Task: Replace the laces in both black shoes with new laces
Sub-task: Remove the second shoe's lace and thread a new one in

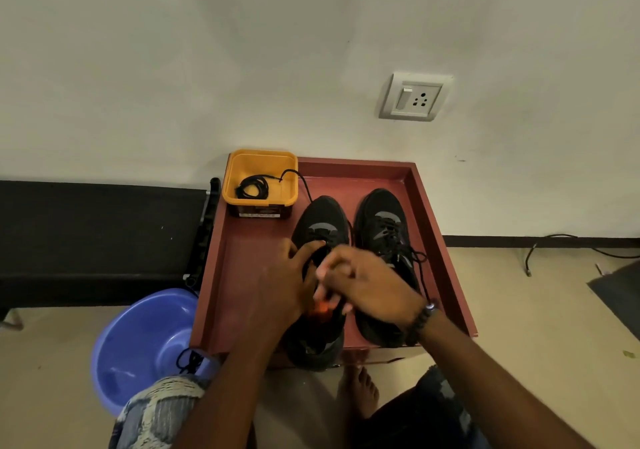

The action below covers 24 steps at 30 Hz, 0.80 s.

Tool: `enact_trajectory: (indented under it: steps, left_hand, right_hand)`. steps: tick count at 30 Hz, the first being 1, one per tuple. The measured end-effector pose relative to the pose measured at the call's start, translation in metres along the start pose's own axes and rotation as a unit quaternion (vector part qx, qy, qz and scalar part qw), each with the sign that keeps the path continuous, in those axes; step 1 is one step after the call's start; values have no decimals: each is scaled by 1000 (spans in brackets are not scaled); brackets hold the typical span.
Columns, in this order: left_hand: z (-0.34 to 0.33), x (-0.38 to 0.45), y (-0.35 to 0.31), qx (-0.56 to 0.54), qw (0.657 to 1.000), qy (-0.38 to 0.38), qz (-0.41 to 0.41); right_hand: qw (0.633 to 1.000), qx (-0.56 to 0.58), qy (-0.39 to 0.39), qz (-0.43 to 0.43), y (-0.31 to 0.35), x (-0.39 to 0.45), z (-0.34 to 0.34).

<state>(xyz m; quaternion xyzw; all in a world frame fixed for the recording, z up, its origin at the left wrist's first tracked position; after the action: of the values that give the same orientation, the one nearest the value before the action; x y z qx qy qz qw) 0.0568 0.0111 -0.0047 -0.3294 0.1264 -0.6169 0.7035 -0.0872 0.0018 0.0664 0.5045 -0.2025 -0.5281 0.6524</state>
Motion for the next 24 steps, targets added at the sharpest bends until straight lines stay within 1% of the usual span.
enact_trajectory:
  steps: [1, 2, 3, 4, 6, 8, 10, 13, 15, 16, 17, 18, 19, 21, 22, 23, 24]
  left_hand:
    - [0, 1, 1, 8, 1000, -4, 4]
    - [1, 1, 1, 10, 1000, -10, 10]
    - [3, 1, 1, 5, 1000, -16, 16]
    - [4, 1, 1, -7, 1000, -19, 22]
    - [7, 1, 1, -22, 999, -19, 27]
    - [8, 3, -1, -12, 999, -8, 31]
    - [8, 9, -6, 10, 1000, 2, 25]
    - [7, 25, -16, 48, 999, 7, 1]
    - [-1, 36, -12, 10, 999, 30, 32]
    - [-4, 39, -8, -44, 996, 40, 66]
    - [-9, 40, -3, -119, 986, 53, 108]
    - [-11, 39, 0, -201, 965, 64, 153]
    - [-12, 37, 5, -277, 937, 71, 202]
    - [-9, 29, 11, -398, 860, 90, 306]
    - [-9, 26, 15, -440, 820, 96, 355]
    - [-9, 25, 18, -468, 791, 94, 383]
    - [-10, 25, 21, -475, 788, 91, 381]
  right_hand:
    - [995, -91, 35, 16, -2, -5, -9]
    - [983, -176, 38, 44, -5, -6, -14]
    - [969, -234, 18, 72, -7, -5, -15]
    - [962, -257, -6, 89, -9, -3, -13]
    - [965, -236, -47, 100, -9, 5, -5]
    - [966, -212, -104, 106, -11, 12, 0]
    - [967, -176, -164, 83, -20, 18, 2]
    - [972, -158, -171, 38, -36, 23, -3]
    - [971, -161, -175, 29, -41, 25, -3]
    - [971, -164, -172, 25, -42, 26, -3]
    - [972, -169, -164, 22, -42, 27, -5]
    - [971, -178, -156, 21, -42, 28, -6]
    - [970, -186, -152, 23, -42, 29, -8]
    - [970, -191, -150, 25, -42, 31, -11]
    - [970, -189, -150, 24, -43, 32, -11]
    - [972, -184, -148, 20, -44, 32, -11]
    - [973, -179, -147, 18, -45, 33, -11]
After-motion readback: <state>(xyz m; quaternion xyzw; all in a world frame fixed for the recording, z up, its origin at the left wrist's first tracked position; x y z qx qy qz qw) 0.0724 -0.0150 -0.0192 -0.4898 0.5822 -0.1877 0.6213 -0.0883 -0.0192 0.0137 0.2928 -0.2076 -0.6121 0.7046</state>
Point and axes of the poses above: each hand's wrist, its own x-axis towards the middle knuckle, its own z-axis out of the back of the hand, y = z × x, the point moved 4 cm from there along x, towards the middle knuckle, and after that the axes turned 13 degrees about -y, right-handed, at the moved point
